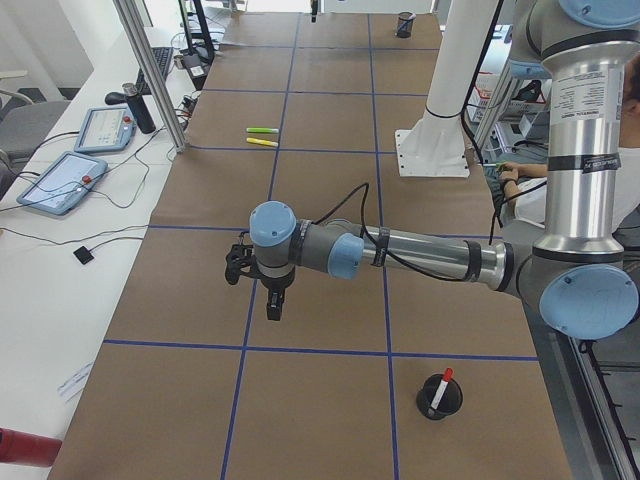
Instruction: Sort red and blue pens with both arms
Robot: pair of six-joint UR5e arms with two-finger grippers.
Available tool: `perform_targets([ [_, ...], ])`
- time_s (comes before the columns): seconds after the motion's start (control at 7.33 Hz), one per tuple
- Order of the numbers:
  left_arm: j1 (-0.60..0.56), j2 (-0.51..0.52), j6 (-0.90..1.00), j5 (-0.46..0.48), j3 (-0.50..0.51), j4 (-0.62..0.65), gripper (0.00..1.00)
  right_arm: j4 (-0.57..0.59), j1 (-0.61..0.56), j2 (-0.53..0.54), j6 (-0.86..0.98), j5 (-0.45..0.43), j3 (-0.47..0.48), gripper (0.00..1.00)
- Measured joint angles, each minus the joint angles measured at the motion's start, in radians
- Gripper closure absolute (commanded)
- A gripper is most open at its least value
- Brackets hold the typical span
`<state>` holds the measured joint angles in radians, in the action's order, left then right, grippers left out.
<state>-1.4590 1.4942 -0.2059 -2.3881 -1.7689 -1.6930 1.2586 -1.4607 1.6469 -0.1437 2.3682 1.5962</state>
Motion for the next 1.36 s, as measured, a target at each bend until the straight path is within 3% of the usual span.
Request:
perform_targets([
  [0.55, 0.001, -0.007, 0.001, 0.0, -0.026, -0.004, 0.0, 0.004, -0.001, 0.041, 0.0, 0.021, 0.069, 0.0],
  [1.36, 0.001, -0.005, 0.002, 0.0, -0.03, -0.039, 0.0, 0.006, 0.039, 0.028, -0.009, 0.015, 0.05, 0.0],
])
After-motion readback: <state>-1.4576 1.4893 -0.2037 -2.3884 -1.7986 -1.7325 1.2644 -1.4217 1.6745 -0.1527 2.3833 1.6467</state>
